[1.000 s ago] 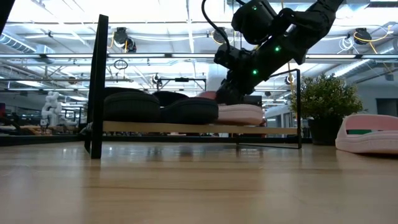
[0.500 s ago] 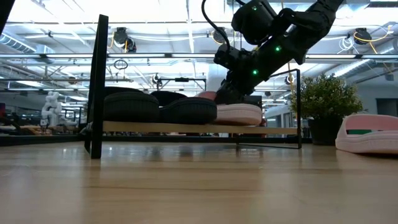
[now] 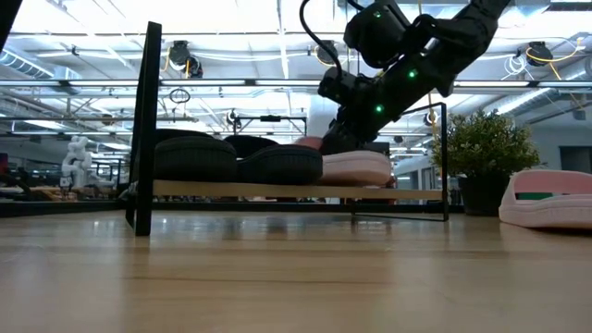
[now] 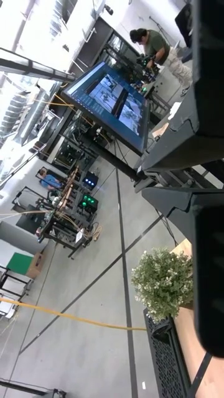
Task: Pick and place slides into the shelf
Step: Put the bottom pink slipper on the shelf
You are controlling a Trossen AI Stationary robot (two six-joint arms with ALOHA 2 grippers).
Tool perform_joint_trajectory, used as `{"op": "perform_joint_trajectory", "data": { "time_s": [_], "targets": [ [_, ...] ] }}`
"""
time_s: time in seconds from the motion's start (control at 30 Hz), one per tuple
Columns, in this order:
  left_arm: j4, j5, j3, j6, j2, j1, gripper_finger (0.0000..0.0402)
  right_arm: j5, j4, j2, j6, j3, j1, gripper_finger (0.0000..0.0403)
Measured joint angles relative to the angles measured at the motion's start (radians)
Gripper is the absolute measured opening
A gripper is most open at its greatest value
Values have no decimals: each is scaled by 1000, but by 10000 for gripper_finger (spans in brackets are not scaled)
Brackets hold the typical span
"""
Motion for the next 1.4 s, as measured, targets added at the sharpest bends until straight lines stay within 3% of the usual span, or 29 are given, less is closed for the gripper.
{"op": "perform_joint_trajectory", "data": {
  "time_s": [0.57, 0.77, 1.4],
  "targets": [
    [0, 0, 0, -3, 0, 1, 47, -4, -1, 0, 12, 0, 10, 11],
    [4, 0, 0, -3, 0, 1, 47, -75, 3, -2, 28, 0, 11, 14],
    [3, -1, 0, 4, 0, 4, 47, -172, 38, -2, 32, 0, 14, 75]
  ]
}}
